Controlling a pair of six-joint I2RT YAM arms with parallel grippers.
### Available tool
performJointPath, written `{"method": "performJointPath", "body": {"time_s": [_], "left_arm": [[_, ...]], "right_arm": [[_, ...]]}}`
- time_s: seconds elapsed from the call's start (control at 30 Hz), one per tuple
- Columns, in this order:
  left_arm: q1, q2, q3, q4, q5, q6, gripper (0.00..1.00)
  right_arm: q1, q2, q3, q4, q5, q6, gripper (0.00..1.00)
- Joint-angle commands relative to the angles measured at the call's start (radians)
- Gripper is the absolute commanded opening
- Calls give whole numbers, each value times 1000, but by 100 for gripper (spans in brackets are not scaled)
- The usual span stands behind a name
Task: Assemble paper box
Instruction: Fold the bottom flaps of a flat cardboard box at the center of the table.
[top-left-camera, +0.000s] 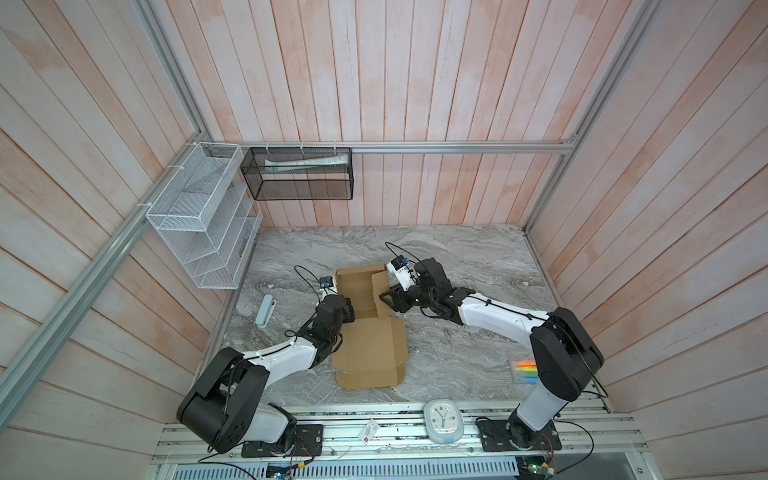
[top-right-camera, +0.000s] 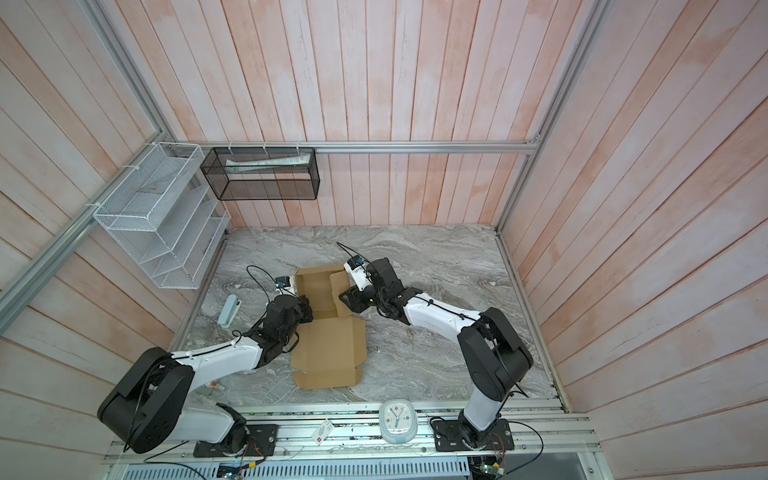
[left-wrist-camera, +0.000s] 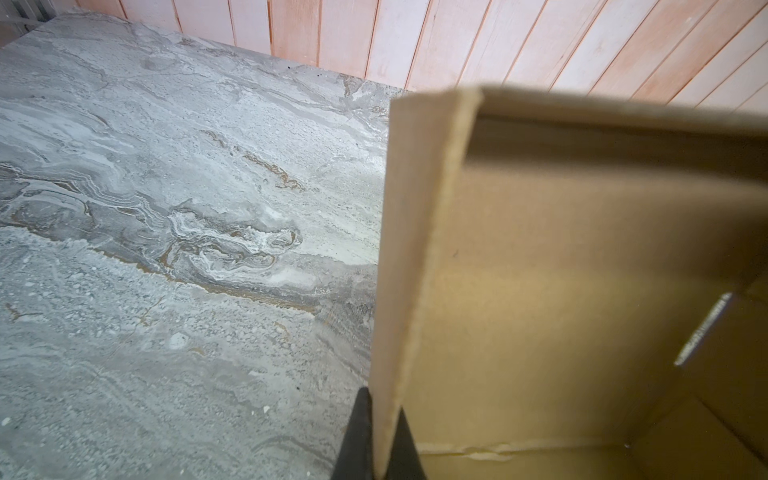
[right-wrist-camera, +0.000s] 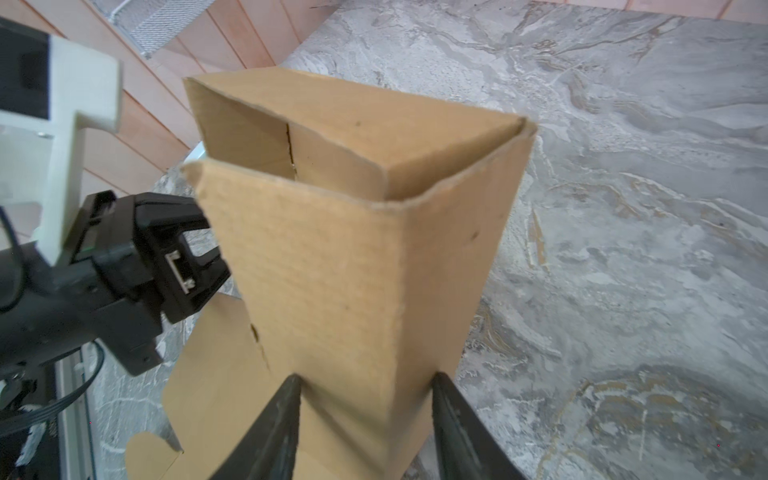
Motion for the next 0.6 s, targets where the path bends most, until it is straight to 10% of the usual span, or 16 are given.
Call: {"method": "performJointPath", "body": {"time_s": [0.0, 0.57], "left_arm": [[-7, -14, -2, 33, 16, -8, 0], [-13, 5, 11, 28, 43, -32, 0]], "right_arm": [[18, 46, 38, 30, 144, 66, 50], [71, 217, 223, -107, 389, 233, 33]]}}
